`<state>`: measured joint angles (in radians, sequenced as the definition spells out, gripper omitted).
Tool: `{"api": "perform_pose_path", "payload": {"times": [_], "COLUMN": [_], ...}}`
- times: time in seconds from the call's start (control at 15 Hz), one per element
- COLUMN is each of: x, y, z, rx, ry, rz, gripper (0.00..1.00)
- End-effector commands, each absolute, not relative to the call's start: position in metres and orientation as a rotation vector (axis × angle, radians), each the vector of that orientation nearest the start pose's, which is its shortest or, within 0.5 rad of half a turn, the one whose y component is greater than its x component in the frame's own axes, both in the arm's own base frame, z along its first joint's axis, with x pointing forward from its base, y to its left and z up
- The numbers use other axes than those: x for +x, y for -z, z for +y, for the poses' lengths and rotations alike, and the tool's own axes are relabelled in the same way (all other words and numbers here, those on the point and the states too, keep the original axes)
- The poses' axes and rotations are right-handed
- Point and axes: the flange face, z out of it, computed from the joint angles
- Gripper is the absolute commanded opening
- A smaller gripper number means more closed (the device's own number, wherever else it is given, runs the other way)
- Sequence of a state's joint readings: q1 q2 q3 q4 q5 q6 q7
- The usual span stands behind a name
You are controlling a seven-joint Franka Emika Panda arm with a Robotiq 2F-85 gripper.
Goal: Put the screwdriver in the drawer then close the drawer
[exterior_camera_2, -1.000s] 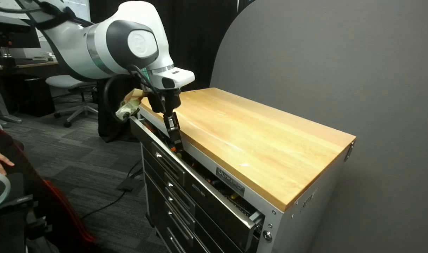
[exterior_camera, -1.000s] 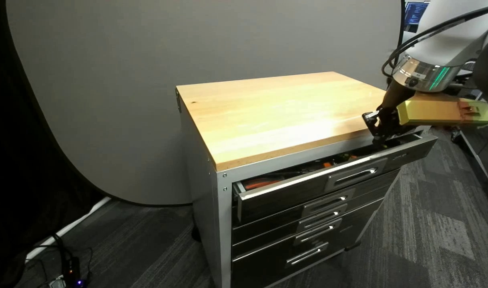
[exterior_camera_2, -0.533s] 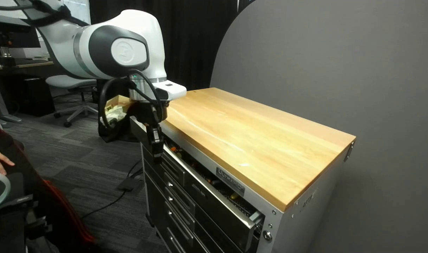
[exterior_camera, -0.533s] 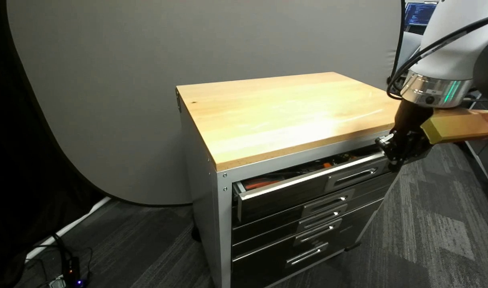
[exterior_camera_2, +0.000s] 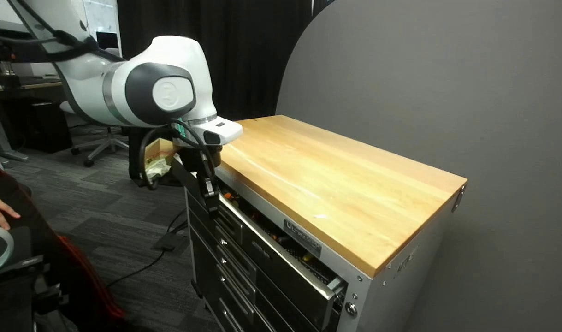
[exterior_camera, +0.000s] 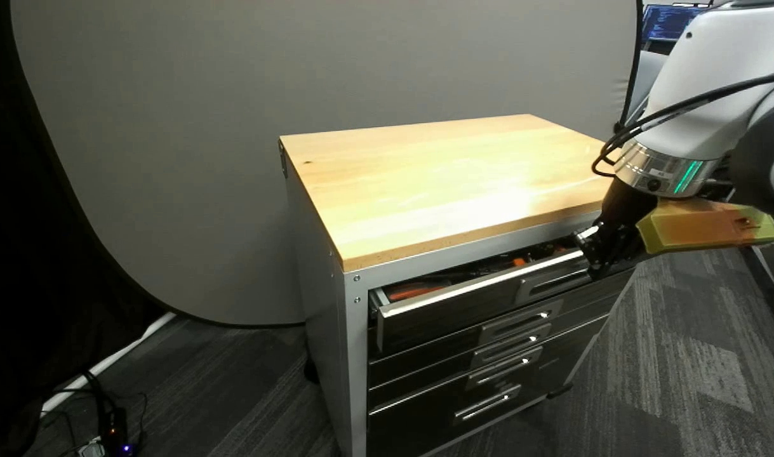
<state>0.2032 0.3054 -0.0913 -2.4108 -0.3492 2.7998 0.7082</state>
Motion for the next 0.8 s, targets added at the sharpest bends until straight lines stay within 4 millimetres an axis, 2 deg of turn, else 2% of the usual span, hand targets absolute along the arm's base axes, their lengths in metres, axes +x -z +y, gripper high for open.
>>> {"api": "perform_pose_path", "payload": {"times": [0.0, 0.73], "x": [0.511, 0.527], "y": [-0.185, -0.199], "z": [0.079, 0.086], "rx": [-3.186, -3.082], "ry": [0.329, 0.537], "rz": [0.485, 0.657], "gripper": [0.0, 0.0]}}
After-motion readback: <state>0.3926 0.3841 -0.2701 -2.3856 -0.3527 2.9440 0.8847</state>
